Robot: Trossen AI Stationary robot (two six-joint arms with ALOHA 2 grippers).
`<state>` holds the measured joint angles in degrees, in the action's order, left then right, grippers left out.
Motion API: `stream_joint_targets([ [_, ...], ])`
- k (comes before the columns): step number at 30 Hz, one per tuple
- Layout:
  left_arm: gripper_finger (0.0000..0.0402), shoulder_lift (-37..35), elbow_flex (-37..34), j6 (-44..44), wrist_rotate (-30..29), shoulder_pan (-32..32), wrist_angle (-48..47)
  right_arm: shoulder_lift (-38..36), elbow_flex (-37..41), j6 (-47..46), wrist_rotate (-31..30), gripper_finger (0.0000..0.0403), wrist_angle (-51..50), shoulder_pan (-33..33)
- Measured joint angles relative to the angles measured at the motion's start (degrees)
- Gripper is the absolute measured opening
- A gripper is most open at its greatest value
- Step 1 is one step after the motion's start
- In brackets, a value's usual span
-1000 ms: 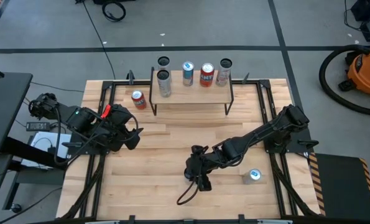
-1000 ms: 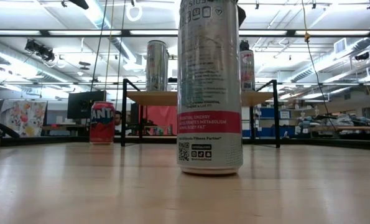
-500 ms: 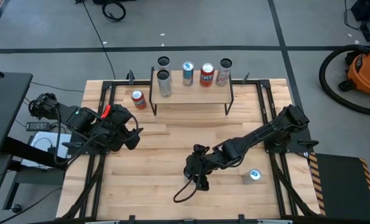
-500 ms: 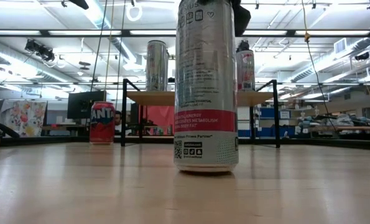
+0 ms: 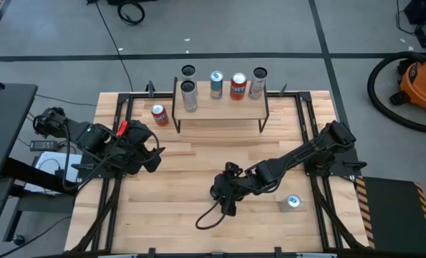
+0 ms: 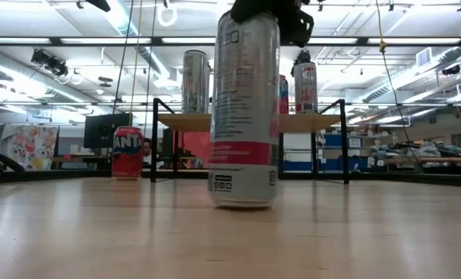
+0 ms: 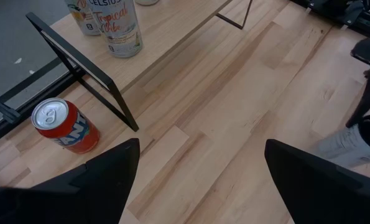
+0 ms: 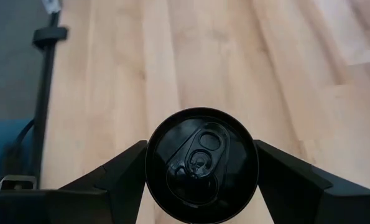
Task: Place canned beverage on shelf
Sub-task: Put the white pink soda can on the shelf aligned with the other white pink soda can
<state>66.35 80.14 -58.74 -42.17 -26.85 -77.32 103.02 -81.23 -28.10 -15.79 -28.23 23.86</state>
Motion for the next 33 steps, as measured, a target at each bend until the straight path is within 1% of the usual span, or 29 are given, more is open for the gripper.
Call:
stream_joint_targets([
  [12,0.0357,0.00,0.00,-0.02,0.01,0.01,0.00,0.00,0.00,-11.24,-11.04,0.0271,-1.39,-0.07],
  [17,0.0357,0.00,0.00,-0.02,0.00,0.02,0.00,0.00,-0.61,-13.90,-11.64,0.0271,-3.09,-1.18],
  [20,0.0357,0.00,0.00,-0.02,0.00,0.00,0.01,0.00,-3.09,-15.19,-12.18,0.0268,-7.78,-2.35],
  [24,0.0357,0.00,0.00,-0.02,0.00,0.00,0.01,0.00,-7.86,-15.61,-16.50,0.0267,-15.30,-3.72],
  [27,0.0357,0.00,0.00,-0.02,0.00,0.00,0.00,0.00,-11.75,-15.72,-18.33,0.0266,-19.45,-4.90],
  [33,0.0357,0.00,0.00,-0.02,0.00,0.01,0.01,0.00,-18.26,-17.02,-18.96,0.0266,-24.91,-7.79],
])
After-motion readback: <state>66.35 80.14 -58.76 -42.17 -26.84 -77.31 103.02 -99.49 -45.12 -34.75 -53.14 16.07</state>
